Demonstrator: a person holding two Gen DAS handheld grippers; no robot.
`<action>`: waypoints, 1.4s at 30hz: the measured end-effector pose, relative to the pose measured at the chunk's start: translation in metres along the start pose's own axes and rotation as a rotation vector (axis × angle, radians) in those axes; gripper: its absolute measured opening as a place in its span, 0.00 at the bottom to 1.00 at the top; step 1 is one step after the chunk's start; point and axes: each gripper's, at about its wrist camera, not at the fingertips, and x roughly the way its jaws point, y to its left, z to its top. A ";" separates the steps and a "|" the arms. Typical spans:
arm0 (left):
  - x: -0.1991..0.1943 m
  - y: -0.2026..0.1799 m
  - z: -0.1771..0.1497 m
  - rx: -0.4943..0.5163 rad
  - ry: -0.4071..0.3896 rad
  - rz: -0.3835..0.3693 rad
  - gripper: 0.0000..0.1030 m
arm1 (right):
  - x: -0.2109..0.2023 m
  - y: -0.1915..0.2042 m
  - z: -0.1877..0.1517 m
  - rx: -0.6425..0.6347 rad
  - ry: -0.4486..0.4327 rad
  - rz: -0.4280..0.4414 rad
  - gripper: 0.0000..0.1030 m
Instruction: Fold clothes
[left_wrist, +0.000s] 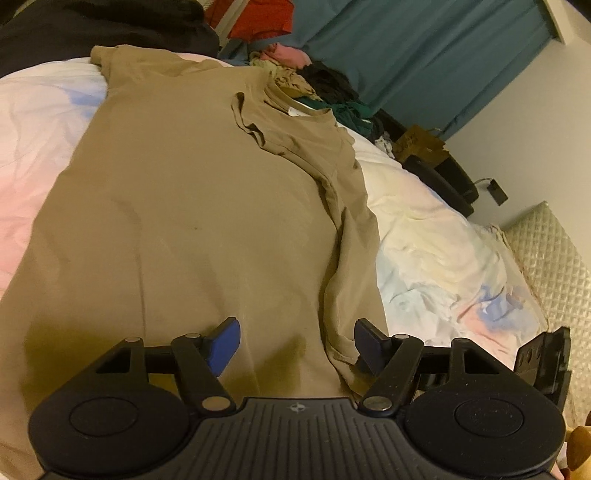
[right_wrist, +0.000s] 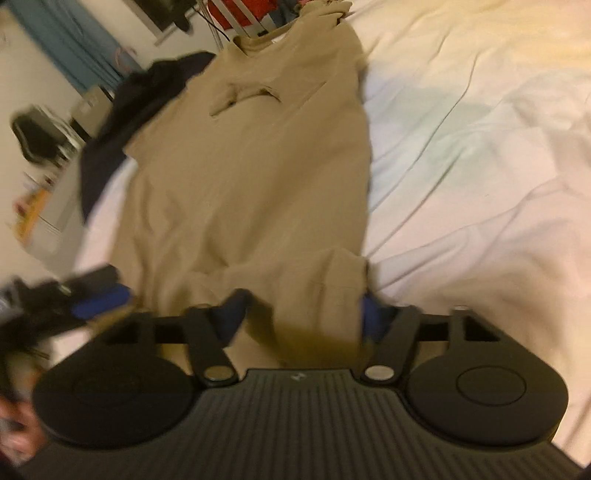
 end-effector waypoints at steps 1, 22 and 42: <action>-0.002 0.002 0.000 -0.004 -0.003 0.000 0.69 | -0.003 0.004 -0.002 -0.024 -0.005 -0.040 0.32; -0.035 0.005 0.001 0.009 -0.067 -0.005 0.69 | -0.017 0.130 -0.069 -0.702 0.175 -0.207 0.27; 0.031 -0.030 -0.061 0.205 0.096 0.032 0.41 | 0.054 0.121 0.183 -0.567 -0.178 -0.090 0.76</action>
